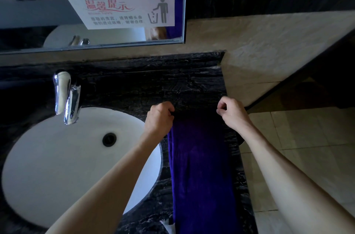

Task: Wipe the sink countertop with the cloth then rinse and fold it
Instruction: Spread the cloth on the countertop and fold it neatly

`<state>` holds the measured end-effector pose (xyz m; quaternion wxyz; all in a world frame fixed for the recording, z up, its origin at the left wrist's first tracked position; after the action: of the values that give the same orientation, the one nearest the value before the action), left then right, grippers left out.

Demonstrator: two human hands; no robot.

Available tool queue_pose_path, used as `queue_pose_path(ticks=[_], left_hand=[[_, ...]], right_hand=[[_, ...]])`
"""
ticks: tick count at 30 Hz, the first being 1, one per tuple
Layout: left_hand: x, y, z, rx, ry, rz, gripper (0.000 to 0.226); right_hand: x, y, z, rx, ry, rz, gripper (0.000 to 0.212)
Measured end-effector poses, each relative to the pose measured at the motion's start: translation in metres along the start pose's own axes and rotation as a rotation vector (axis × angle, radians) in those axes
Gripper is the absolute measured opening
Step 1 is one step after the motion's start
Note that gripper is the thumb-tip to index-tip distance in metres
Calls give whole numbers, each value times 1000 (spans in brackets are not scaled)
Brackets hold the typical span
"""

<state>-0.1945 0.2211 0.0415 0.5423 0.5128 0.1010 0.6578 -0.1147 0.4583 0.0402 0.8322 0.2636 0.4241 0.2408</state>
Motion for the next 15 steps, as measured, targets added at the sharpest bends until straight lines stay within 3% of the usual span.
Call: queue_pose_path(ticks=[9,15], left_hand=[[-3,6,8,76,-72,-92,14],[-4,2,7,12,-112,-22,14]], right_hand=[[3,-1,-1,3,-47,-35,8],[4,-1,0,-1,-53,-35,10]])
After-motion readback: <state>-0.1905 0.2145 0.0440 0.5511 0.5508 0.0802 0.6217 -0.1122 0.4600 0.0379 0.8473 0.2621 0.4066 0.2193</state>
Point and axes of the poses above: each hand's wrist, its own z-axis away from the middle knuckle, its own y-axis out of the back of the hand, x = y × z, the point moved 2 cm from there along -z, towards the middle knuckle, and after that the axes turned 15 degrees about -x, right-handed, at the moved point
